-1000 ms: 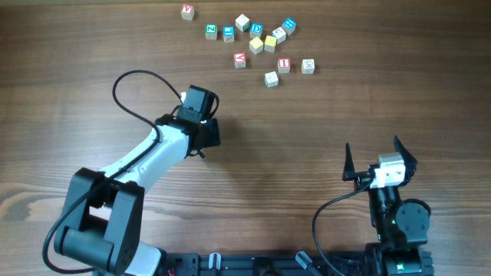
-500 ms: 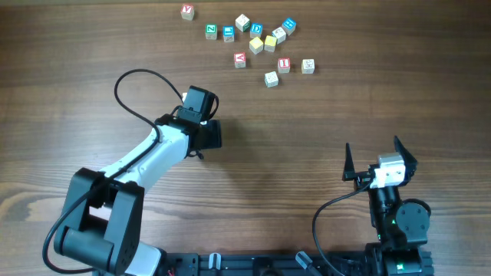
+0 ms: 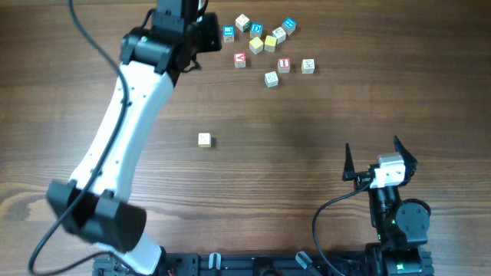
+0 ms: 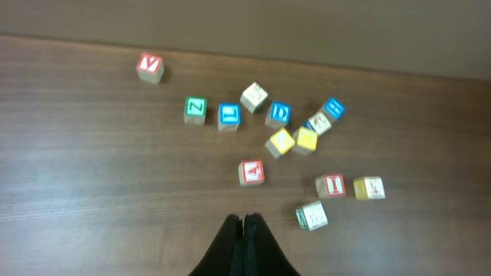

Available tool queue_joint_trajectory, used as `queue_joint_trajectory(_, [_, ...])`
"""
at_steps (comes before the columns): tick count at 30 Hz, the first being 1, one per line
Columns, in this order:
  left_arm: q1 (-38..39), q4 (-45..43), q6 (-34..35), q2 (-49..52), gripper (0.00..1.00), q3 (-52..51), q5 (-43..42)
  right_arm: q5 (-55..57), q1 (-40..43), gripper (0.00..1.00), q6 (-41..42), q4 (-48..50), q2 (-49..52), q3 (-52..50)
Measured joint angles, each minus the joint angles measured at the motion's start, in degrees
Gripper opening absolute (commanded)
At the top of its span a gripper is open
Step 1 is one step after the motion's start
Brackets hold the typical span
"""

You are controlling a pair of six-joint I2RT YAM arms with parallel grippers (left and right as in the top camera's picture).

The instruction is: Form a horizontal line

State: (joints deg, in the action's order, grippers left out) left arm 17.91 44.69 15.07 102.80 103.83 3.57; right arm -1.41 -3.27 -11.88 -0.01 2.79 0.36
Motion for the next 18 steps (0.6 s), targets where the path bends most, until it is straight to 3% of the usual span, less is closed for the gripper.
queue_joint_trajectory(1, [0.0,-2.05,-0.04,2.56,0.17,0.17,0.0,0.0,0.0,1.0,-0.02,0.0,0.0,0.0])
queue_joint_trajectory(3, [0.02,-4.5,-0.31,7.32,0.45,0.17,0.0,0.0,0.0,1.0,0.0,0.02,0.0,0.0])
queue_joint_trajectory(6, [0.11,-9.03,-0.68,15.76,0.71,0.15,-0.07,0.0,0.0,1.0,0.0,0.04,0.0,0.0])
queue_joint_trajectory(10, [0.61,-14.53,-0.92,24.13,0.73,0.09,-0.22,0.0,0.0,1.0,0.0,0.02,0.0,0.0])
queue_joint_trajectory(18, [3.56,-21.64,-0.9,29.51,0.81,0.07,-0.22,0.0,0.0,1.0,0.0,0.0,0.0,0.0])
